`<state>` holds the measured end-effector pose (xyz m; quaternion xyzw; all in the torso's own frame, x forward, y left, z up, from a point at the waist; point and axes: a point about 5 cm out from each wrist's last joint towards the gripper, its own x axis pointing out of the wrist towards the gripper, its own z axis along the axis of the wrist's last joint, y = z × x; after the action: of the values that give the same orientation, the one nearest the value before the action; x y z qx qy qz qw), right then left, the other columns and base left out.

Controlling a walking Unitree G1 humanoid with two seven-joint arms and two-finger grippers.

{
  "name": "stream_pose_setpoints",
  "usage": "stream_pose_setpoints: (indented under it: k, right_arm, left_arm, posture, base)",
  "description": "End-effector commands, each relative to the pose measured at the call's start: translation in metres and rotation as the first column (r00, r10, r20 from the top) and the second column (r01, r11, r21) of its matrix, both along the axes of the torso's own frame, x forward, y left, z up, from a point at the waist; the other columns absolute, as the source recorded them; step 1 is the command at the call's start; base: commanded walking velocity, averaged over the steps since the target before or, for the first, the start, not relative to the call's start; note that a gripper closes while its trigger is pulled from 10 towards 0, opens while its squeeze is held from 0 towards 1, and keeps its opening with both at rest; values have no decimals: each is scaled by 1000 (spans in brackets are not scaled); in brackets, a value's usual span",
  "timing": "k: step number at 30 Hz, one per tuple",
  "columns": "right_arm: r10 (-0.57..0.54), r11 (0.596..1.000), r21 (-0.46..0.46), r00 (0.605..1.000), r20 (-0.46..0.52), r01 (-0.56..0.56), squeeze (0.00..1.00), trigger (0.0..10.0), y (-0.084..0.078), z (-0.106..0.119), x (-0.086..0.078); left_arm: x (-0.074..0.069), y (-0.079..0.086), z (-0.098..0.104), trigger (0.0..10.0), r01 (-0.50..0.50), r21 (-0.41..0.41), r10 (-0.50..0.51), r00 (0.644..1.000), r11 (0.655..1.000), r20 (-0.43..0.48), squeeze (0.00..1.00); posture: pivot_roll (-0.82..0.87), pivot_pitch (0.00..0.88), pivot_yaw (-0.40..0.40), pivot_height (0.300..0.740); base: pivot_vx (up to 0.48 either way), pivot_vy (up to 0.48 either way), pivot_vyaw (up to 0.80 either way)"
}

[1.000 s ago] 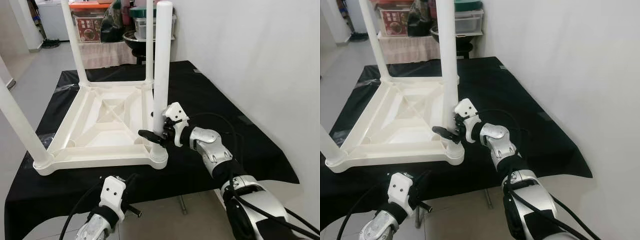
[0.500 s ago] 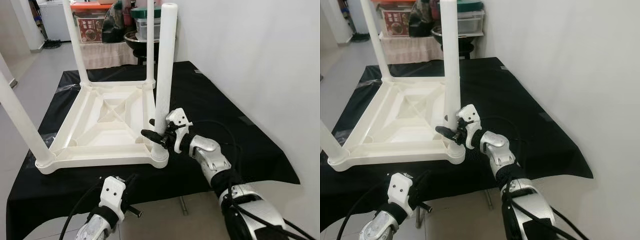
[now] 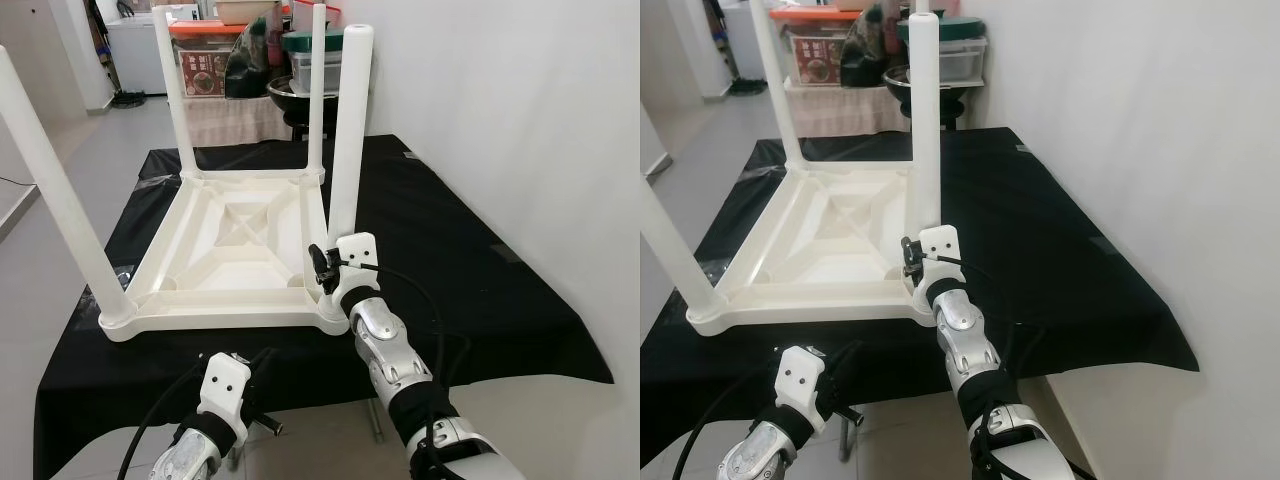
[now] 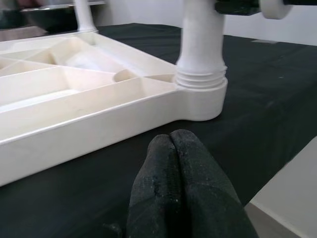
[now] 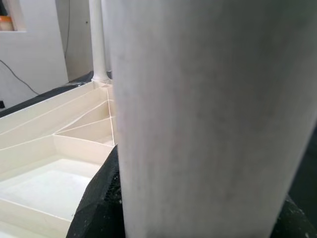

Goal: Building children table

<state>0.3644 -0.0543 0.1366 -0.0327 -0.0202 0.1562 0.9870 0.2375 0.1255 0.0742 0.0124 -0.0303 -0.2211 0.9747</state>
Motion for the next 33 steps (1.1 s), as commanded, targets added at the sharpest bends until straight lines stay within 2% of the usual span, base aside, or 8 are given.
stream_pose_setpoints:
  k: [1,2,6,7,17,18,25,33]
  right_arm:
    - [-20,998,-65,985,-169,9,0,0,-5,-40,-11]
    - [-38,997,-70,989,-142,28,0,10000,-13,-30,-4]
    - [-38,997,-69,992,-120,30,0,10000,-13,-26,-2]
    - [29,999,-28,996,-83,-32,1000,10000,-13,-14,2]
    - [290,956,30,957,31,-291,1000,10000,-16,28,14]
    - [402,916,-22,915,45,-401,0,10000,-17,38,16]
    - [507,855,-134,862,10,-501,0,10000,-24,46,20]
    - [171,961,-196,975,-144,-197,0,10000,-41,23,32]
  left_arm:
    - [0,2,-2,10000,-4,0,4,1000,1000,-7,0]
    - [1,2,-2,10000,-13,0,13,1000,1000,-2,0]
    - [1,2,-2,10000,-16,0,16,1000,1000,-1,0]
    - [1,2,-2,10000,-16,0,16,1000,1000,-2,0]
    - [0,1,-2,10000,-14,-2,14,1000,1000,-3,0]
    - [-1,1,-2,10000,-14,-3,14,1000,1000,-3,0]
    - [-2,2,-2,10000,-16,-4,16,1000,1000,-2,0]
    - [-4,3,-2,10000,-20,-4,20,1000,1000,-3,0]
  posture:
    - [46,10,-40,740]
    - [49,10,-43,740]
    - [49,10,-43,740]
    - [51,11,-41,740]
    - [60,14,-47,740]
    - [65,15,-48,740]
    - [78,20,-51,740]
    - [78,31,-46,740]
  base:
    - [0,0,0]
    - [0,0,0]
    - [0,0,0]
    - [0,0,0]
    - [0,0,0]
    - [0,0,0]
    - [0,0,0]
    - [0,0,0]
